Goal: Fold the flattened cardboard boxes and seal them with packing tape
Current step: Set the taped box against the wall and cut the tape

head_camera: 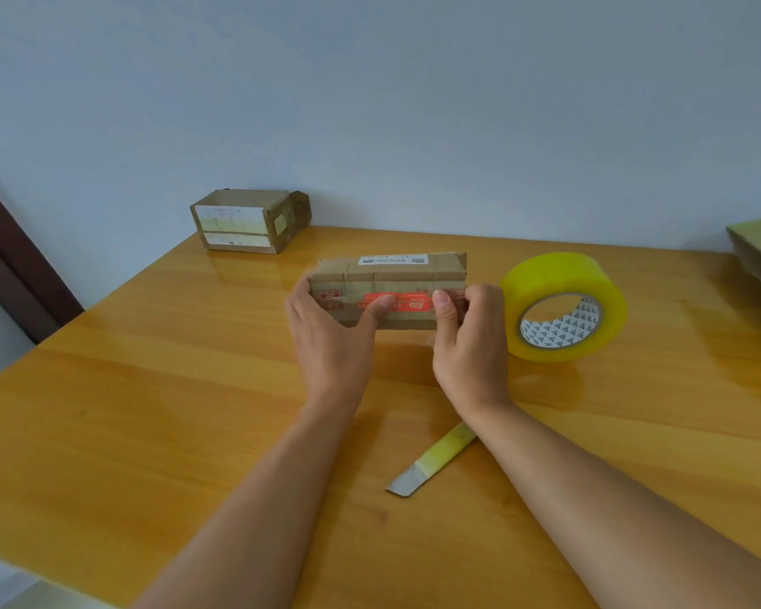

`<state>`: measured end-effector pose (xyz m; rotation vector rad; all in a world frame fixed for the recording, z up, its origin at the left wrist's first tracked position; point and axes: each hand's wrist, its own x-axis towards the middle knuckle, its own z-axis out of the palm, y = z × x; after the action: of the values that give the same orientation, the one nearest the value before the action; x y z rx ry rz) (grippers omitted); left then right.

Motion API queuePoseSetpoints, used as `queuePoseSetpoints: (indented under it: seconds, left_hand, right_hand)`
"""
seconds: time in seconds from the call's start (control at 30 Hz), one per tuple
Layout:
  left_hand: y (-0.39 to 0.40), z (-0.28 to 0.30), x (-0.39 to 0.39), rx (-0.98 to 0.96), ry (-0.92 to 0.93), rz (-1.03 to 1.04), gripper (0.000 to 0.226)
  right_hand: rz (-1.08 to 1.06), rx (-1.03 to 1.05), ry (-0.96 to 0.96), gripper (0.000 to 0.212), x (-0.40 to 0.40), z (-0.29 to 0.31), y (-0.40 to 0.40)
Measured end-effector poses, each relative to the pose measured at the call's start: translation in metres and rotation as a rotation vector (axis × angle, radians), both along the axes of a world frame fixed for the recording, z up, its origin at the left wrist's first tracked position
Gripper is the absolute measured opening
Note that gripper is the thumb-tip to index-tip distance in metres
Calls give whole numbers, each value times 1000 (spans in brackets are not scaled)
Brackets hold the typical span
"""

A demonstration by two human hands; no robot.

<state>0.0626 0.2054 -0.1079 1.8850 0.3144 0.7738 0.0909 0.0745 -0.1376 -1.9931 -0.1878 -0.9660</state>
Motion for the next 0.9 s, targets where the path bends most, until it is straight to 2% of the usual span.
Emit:
queuePoseSetpoints:
  seconds: [0.2,0.4,0.53,0.67,0.8,0.9]
  left_hand:
    - [-2,1,-2,-90,-70,-30,78]
    - [-3,4,-5,-358,-125,-101,70]
    - [2,5,-3,-459,-59,-50,48]
    - [2,13,-8,-541,-98,-108,41]
    - [-16,25,-21,-473,-148,-254,46]
    - [-38,30,-37,-404,-167,-392,30]
  right_hand:
    - [108,38,55,53,-8,4,4]
    - [243,136,86,65,-20,12,8]
    - [244,137,58,55,-27,17,8]
    - [249,163,90,56,-39,32,5]
    - [217,230,121,58,-59,54,-22]
    - [144,317,114,47,-77,65,-58]
